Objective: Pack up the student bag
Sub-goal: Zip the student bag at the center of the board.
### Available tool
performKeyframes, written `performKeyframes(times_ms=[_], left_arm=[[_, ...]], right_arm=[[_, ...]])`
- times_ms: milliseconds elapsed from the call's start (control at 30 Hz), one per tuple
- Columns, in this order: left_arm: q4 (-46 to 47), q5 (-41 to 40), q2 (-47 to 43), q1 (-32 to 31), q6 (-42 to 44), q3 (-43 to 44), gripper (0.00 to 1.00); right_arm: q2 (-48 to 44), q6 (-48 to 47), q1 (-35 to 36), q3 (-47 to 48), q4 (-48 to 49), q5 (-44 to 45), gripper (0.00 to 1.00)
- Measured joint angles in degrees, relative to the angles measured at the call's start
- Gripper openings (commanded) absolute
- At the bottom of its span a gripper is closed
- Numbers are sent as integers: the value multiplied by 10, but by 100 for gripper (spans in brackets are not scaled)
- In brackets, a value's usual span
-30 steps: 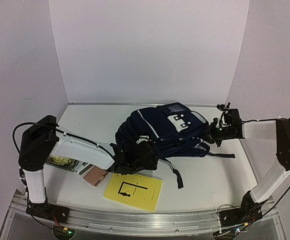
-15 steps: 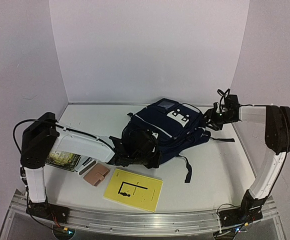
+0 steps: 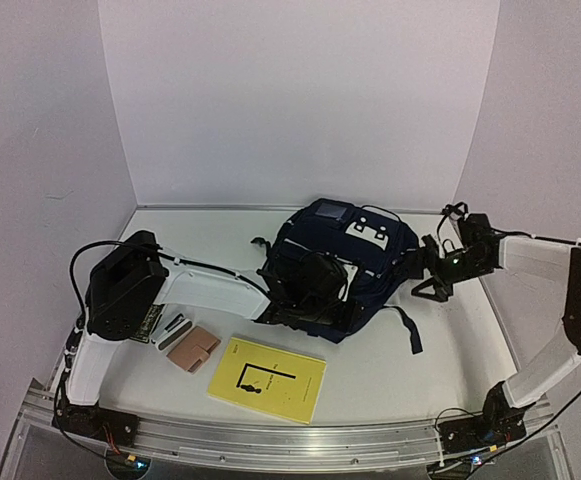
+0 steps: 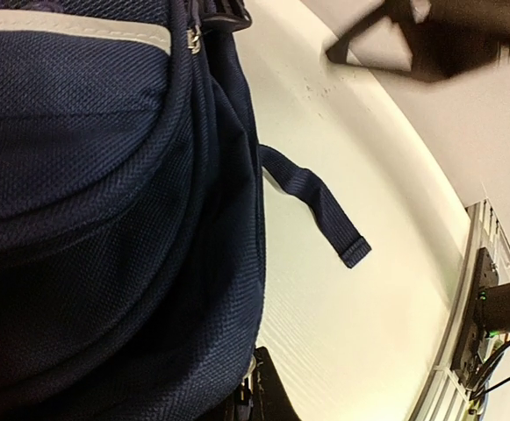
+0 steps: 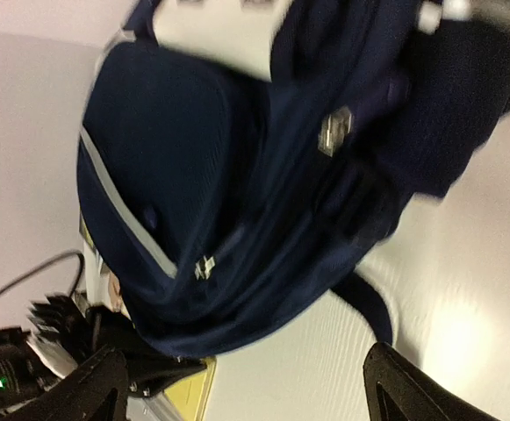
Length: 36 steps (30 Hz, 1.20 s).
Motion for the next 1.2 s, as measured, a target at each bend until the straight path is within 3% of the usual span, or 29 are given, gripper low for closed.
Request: performKeyframes(times_ms=[233,400,467,600,633,933,1200], left_arm=[[5,10,13,1,3,18,0],[8,14,29,1,7,34,0],[8,14,33,1,13,36,0],[8,15,34,0,23,36,0],[9,15,34,0,25,34,0],[16,0,-25,2,31,-64,0],[-11,-31,-106,15,32,-148,0]], right_arm=[[60,5,48,-19,-27,-35,82],[126,17,78,1,-20,-40,71],[145,19,81,15,-18,-41,56],[150,24,81,31,-15,-42,3],[150,28,80,33,-13,-42,1],[161,19,13,35,-32,-41,0],[163,-60,-14,96,-98,58,0]])
